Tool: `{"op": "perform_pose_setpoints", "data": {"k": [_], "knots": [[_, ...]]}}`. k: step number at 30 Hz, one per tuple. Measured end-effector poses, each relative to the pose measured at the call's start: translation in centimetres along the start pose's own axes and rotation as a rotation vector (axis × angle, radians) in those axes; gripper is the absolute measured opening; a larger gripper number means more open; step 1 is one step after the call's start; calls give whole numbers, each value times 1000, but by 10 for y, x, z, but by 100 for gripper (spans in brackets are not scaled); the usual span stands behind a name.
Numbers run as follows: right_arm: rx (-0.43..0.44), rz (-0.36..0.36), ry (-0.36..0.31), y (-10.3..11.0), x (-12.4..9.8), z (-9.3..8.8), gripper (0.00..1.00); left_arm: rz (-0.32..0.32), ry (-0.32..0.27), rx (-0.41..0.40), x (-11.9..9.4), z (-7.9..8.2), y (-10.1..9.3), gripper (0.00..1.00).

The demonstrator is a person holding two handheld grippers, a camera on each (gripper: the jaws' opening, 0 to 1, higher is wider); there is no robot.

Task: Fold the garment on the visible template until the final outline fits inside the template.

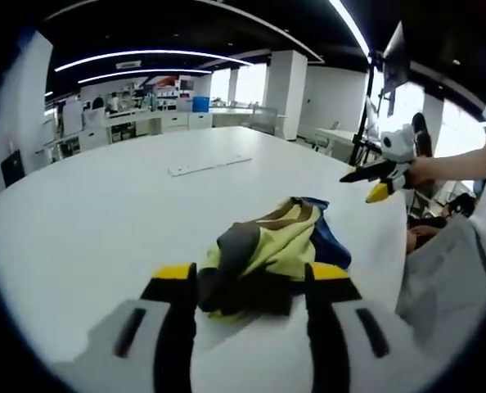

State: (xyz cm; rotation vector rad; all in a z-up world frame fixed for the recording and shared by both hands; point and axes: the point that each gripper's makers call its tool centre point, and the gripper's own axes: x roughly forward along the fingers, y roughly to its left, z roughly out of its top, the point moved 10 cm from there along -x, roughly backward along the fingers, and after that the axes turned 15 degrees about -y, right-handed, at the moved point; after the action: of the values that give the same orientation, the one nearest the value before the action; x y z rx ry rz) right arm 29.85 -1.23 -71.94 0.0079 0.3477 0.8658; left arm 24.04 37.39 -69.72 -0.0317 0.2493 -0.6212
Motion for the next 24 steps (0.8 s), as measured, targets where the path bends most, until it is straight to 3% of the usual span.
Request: {"op": "perform_pose_setpoints", "data": {"k": [3,15,20,24], "knots": [[-1,-6,3,-2,4,-2,68,-8,25,41,6,-5,4,44],[25,19,29,-7,31,-5,24,32,-2,-11,15,-4,19,26],[29,35,53,-7,40,-9,20,58,-16,-40,12,-3,33,20],[39,45,67,-6,46,-11,15,62,-10,-48,12,-4,31,15]]}}
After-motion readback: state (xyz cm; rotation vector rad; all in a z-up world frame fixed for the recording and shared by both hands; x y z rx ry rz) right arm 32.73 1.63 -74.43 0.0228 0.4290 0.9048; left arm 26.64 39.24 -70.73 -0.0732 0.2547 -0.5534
